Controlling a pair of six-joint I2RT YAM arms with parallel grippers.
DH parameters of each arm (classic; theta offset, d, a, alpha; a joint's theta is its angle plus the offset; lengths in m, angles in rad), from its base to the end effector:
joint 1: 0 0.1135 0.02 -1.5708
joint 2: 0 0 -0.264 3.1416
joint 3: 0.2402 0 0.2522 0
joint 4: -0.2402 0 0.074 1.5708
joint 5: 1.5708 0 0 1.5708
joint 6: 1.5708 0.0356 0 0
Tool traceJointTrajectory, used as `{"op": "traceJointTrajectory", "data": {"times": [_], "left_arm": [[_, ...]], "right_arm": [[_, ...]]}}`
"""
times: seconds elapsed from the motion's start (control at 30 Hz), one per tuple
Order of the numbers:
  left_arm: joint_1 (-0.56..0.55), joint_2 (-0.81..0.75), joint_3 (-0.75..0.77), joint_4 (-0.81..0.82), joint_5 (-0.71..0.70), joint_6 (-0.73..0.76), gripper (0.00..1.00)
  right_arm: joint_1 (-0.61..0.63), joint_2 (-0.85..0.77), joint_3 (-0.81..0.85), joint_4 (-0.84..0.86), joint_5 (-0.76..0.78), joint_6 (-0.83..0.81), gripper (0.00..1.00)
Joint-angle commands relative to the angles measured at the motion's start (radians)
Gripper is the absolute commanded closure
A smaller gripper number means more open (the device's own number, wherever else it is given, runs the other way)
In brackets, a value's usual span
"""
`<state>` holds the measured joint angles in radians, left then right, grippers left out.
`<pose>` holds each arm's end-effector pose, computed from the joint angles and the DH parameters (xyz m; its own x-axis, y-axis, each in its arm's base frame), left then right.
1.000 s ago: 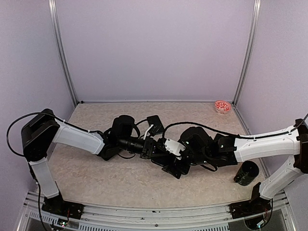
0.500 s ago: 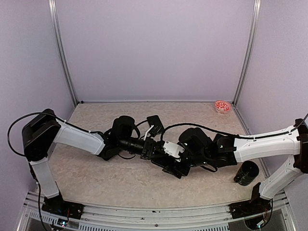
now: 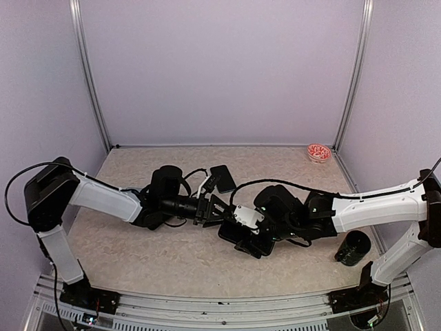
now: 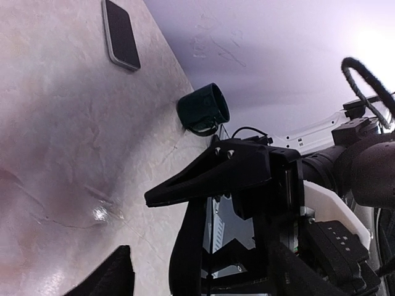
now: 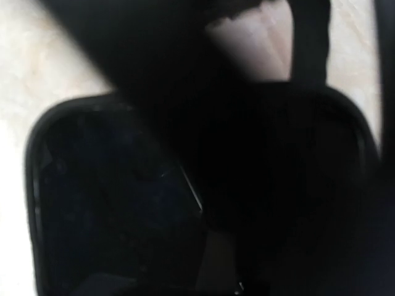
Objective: Put the phone into the phone case
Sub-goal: Place the phone with the phone case at the center of the board.
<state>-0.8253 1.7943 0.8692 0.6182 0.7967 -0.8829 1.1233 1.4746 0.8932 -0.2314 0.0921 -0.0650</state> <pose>0.2310 -0.2877 0.1815 -0.8842 0.1615 -0.4384 0.4614 0.1546 -0.8736 0.1360 0.2758 0.2124 -0.2571 -0.6850 -0.6817 -0.8889 0.4443 -0.1113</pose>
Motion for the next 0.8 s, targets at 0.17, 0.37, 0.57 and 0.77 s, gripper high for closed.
{"op": "traceJointTrajectory", "data": {"times": [0.17, 0.37, 0.57, 0.77], "left_arm": [[0.07, -0.15, -0.113, -0.004, -0.168, 0.077, 0.01], [0.082, -0.228, -0.171, -0.026, -0.287, 0.138, 0.01], [0.093, -0.322, -0.249, -0.026, -0.407, 0.188, 0.01], [0.103, -0.426, -0.32, -0.014, -0.515, 0.222, 0.01]], "right_arm": [[-0.01, -0.032, 0.033, 0.045, 0.099, 0.036, 0.32], [-0.061, -0.008, 0.062, 0.024, 0.135, 0.093, 0.32], [-0.16, -0.005, 0.087, 0.028, 0.135, 0.168, 0.32], [-0.259, 0.005, 0.134, 0.042, 0.153, 0.225, 0.32]]}}
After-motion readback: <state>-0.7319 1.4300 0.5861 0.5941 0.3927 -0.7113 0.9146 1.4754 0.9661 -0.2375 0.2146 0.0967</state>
